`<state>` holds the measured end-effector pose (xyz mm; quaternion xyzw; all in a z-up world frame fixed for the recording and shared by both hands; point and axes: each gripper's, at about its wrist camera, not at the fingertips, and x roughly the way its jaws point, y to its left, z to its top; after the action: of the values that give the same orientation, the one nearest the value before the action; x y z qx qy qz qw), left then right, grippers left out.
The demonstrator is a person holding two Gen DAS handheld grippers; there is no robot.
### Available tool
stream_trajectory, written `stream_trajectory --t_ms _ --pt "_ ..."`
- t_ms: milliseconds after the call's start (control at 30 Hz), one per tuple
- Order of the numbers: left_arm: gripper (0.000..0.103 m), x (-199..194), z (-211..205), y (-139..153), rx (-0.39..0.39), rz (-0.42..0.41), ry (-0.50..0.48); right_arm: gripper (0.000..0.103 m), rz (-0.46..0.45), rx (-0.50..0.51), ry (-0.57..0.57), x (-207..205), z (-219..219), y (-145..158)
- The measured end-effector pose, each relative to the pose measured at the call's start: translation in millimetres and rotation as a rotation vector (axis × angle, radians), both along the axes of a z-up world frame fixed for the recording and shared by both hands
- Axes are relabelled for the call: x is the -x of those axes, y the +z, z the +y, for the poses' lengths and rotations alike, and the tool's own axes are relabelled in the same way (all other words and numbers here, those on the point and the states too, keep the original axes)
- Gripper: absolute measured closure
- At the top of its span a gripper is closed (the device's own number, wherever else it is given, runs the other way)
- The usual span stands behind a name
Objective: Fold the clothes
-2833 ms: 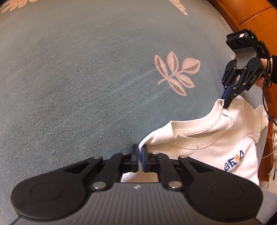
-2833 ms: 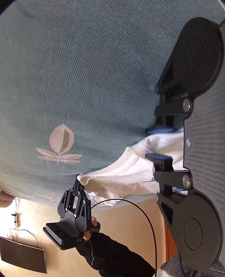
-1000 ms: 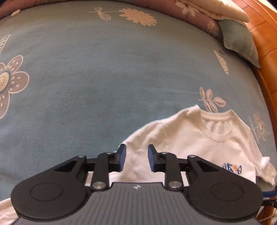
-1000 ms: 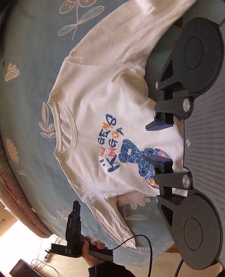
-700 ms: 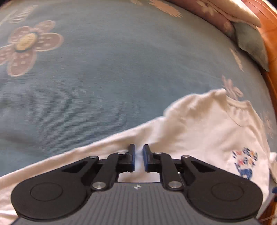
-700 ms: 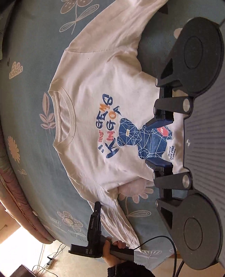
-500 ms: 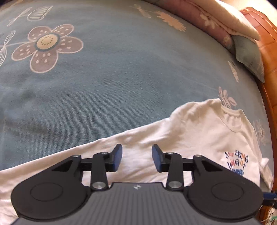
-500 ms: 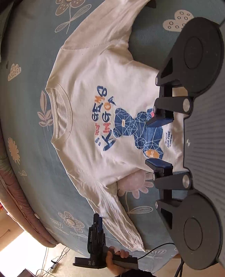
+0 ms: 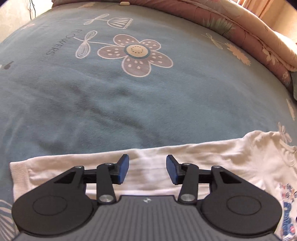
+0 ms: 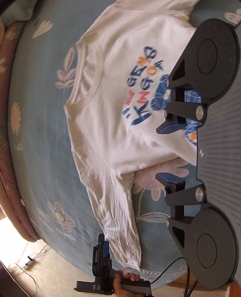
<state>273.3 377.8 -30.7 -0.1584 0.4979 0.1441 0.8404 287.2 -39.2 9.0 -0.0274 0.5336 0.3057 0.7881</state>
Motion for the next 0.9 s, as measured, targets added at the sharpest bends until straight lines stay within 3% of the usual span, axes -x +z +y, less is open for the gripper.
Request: stream_trajectory --t_ms 167,233,400,533,600,733,900 --pt "0.048 28.2 14.0 -22.4 -0.127 0.048 0.030 0.035 -0.129 0.000 0.141 -35.0 88.0 -1.3" --pt "0.038 35.4 24.2 -27.0 -0.118 0.024 0.042 0.034 -0.152 -0.006 0.177 -45.9 123.2 -9.1" --pt "0.037 53.5 46.5 -27.1 -0.110 -0.013 0.105 0.034 -0.188 -0.003 0.222 -60.4 188.0 -33.9" --pt "0.035 66.3 61.5 -31.4 -0.076 -0.041 0.152 0.034 -0.167 0.090 0.155 -71.4 208.2 -68.7" --pt "0.035 64.8 66.6 -32.2 -0.085 -0.046 0.154 0.026 -0.185 0.087 0.137 -76.9 210.1 -78.9" --pt "0.034 52.8 77.6 -33.0 -0.091 -0.055 0.149 0.012 -0.255 0.101 0.156 -93.3 228.1 -81.2" --pt "0.036 56.0 64.1 -16.1 -0.136 -0.058 0.097 0.015 -0.268 0.100 0.158 -94.0 222.5 -59.6"
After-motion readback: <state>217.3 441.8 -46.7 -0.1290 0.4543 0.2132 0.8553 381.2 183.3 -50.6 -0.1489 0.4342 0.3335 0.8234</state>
